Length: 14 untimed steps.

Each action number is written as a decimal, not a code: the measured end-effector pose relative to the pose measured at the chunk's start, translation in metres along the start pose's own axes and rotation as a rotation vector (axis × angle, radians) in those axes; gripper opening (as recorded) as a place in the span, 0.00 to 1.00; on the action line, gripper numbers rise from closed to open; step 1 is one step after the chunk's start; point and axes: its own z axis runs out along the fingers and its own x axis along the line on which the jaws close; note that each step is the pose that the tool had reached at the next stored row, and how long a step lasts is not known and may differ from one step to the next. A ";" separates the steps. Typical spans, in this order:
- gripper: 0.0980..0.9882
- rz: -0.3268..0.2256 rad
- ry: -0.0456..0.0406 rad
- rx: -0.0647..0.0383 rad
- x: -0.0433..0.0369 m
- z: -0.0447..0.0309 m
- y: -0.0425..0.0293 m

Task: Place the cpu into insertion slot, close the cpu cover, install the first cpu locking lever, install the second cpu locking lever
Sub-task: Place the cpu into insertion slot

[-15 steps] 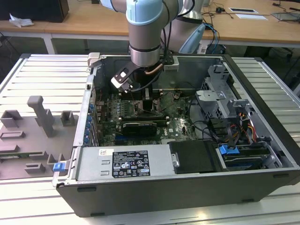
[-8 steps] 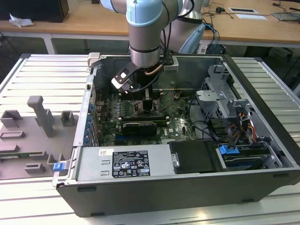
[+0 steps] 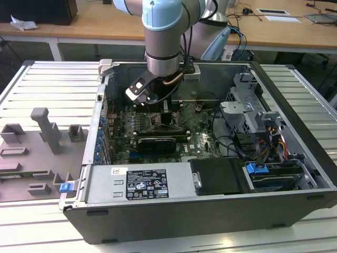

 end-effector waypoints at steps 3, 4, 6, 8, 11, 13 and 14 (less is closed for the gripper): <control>0.49 0.000 -0.0002 0.000 0.0000 0.0004 0.0000; 0.49 0.000 -0.0005 0.000 0.0000 0.0004 0.0000; 0.49 0.000 -0.0006 0.000 0.0000 0.0005 0.0000; 0.51 0.000 -0.0006 0.000 0.0000 0.0005 0.0000; 0.58 0.000 -0.0008 0.000 0.0000 0.0004 0.0001; 0.58 0.000 -0.0007 0.000 0.0002 0.0004 0.0003; 0.58 0.000 -0.0008 0.000 0.0002 0.0000 0.0003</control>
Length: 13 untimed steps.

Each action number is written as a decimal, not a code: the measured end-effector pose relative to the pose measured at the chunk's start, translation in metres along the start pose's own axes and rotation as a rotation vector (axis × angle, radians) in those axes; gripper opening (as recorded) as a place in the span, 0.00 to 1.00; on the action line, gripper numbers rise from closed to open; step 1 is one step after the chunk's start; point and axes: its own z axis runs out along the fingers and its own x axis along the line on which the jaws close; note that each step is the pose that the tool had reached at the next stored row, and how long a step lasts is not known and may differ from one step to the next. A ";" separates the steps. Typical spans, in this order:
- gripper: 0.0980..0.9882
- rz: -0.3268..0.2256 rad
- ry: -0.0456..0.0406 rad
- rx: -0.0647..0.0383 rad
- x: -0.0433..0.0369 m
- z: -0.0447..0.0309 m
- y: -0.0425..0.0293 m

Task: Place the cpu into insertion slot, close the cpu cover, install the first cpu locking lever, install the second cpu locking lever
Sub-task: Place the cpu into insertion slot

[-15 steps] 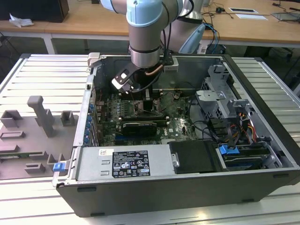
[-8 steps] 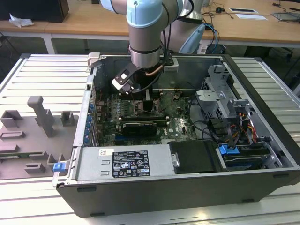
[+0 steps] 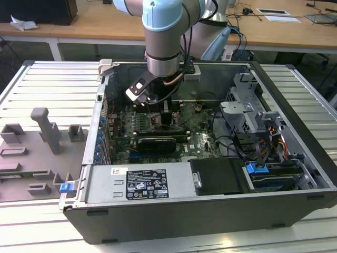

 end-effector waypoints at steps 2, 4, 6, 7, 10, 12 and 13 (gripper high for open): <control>0.58 0.000 -0.0004 0.000 0.0000 -0.0007 0.0000; 0.58 0.000 -0.0005 0.000 0.0000 -0.0021 0.0001; 0.58 0.000 -0.0005 0.001 0.0000 -0.0046 0.0003; 0.49 0.000 -0.0004 0.001 0.0001 -0.0067 0.0004; 0.35 0.000 -0.0005 0.002 0.0001 -0.0094 0.0007; 0.15 0.000 -0.0007 0.004 0.0002 -0.0130 0.0010; 0.01 0.000 -0.0010 0.007 0.0002 -0.0162 0.0013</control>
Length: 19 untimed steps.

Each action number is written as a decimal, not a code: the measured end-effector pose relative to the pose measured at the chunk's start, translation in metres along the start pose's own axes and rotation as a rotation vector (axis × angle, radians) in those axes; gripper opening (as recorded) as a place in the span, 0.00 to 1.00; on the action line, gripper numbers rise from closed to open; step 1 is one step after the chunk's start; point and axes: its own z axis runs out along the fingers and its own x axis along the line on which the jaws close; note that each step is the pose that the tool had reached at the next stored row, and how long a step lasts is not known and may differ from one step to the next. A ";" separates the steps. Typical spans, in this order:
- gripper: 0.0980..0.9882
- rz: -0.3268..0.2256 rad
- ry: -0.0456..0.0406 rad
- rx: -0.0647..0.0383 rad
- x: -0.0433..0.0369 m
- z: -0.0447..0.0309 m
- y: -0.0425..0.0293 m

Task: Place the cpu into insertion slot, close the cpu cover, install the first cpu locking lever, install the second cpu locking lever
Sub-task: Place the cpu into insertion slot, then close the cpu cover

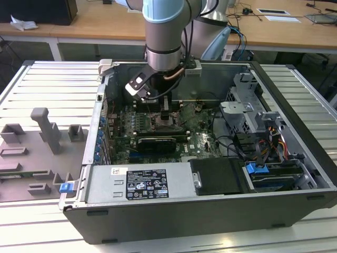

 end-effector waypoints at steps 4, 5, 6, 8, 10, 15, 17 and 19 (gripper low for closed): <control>0.01 0.000 0.0000 0.002 0.0001 -0.0088 0.0007; 0.01 0.000 0.0001 0.002 0.0001 -0.0092 0.0007; 0.01 0.000 0.0000 0.002 0.0002 -0.0098 0.0005; 0.01 0.001 0.0002 0.002 0.0002 -0.0105 -0.0004; 0.01 0.002 0.0000 0.002 0.0002 -0.0106 -0.0003; 0.01 0.002 -0.0003 0.007 0.0002 -0.0116 0.0036; 0.01 0.002 -0.0001 0.007 0.0006 -0.0177 0.0041; 0.01 0.002 0.0000 0.007 0.0006 -0.0186 0.0042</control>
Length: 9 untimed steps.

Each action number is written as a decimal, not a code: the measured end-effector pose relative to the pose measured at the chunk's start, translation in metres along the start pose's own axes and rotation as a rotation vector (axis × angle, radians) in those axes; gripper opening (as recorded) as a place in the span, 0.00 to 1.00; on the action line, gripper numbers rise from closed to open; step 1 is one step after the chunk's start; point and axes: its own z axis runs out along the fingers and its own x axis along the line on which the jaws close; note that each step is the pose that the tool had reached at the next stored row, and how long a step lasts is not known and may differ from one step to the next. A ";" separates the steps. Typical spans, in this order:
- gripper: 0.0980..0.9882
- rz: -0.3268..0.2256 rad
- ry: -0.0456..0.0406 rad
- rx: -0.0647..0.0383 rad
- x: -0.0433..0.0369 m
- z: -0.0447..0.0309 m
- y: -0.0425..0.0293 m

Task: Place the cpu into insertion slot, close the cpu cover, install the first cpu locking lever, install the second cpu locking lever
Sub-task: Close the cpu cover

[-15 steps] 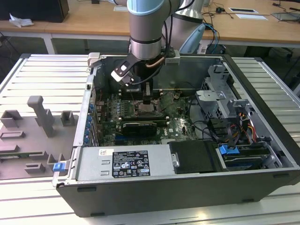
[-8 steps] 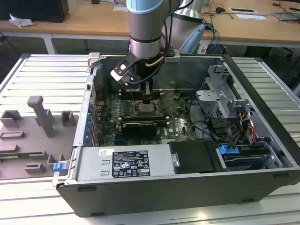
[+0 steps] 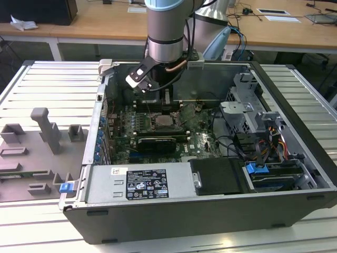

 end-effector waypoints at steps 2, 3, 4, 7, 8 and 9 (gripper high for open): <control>0.01 0.000 -0.0001 0.000 0.0000 -0.0006 0.0000; 0.01 0.000 0.0000 0.000 0.0000 -0.0008 0.0000; 0.01 0.000 0.0000 0.000 0.0000 -0.0012 0.0001; 0.01 0.000 -0.0001 0.000 0.0000 -0.0017 0.0001; 0.01 0.000 0.0000 0.000 0.0000 -0.0018 0.0001; 0.01 0.000 -0.0001 0.000 0.0000 -0.0021 0.0001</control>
